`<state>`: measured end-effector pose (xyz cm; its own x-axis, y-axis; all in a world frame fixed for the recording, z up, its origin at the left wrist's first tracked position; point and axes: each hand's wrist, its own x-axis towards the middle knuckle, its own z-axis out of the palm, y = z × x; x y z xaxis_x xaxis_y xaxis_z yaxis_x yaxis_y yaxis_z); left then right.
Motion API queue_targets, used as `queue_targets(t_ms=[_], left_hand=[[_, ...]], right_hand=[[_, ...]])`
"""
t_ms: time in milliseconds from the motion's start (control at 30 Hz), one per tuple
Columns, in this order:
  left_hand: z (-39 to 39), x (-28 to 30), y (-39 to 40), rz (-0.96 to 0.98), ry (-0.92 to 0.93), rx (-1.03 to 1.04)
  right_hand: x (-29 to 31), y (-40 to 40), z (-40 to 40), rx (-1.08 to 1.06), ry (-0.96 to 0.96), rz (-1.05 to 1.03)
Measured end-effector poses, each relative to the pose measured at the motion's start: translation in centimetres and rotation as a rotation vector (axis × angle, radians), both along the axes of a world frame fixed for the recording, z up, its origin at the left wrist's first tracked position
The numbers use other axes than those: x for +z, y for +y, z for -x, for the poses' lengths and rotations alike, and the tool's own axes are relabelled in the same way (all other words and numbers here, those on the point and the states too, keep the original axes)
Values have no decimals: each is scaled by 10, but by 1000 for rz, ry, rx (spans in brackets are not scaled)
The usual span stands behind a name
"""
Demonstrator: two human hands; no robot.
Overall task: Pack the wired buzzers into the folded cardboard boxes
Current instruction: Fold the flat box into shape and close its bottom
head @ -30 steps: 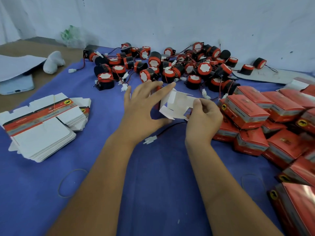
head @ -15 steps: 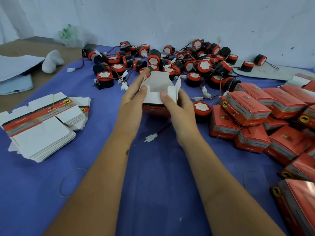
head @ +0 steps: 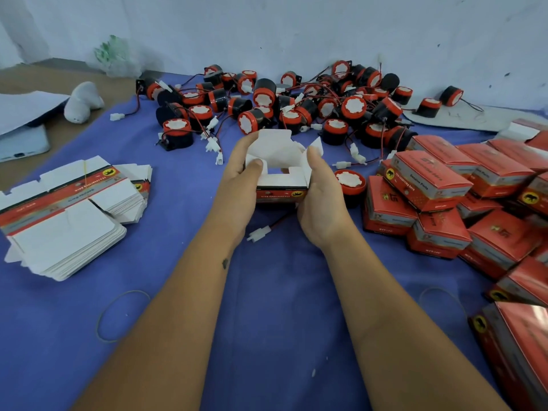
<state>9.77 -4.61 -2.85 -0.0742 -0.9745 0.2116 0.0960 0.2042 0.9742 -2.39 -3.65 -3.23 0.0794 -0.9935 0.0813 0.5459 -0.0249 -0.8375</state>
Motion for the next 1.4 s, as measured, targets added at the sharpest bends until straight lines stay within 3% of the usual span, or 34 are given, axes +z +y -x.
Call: queue_targets(t_ms=[200,500,667,900,1033,1100,1200,1333,1400], left_hand=[[-3,-2,-7,-11,41,49],[-1,-4,-10,35,126,78],[1,-6,-11,48,70,77],[2,-5,-6,32,91,31],[1,-4,-1,-60,240,-75],[1,-4,0,-70,199,-61],[3,-6,-2,70,9,24],[3,-6,-3,141,-59,126],[3,-5,-2,68,-10,109]], right_hand=[[3,-1,6,87,-27,-35],[0,-9,6,-89,66,-34],[-1,-4,-2,-119,35,-12],[-1,0,-8,-264,328,140],[-1,2,-5,-193,191,101],[-1,2,-3,-173,128,83],[-4,1,-8,-300,347,82],[-1,3,-12,-442,470,102],[0,6,-14,-471,514,122]])
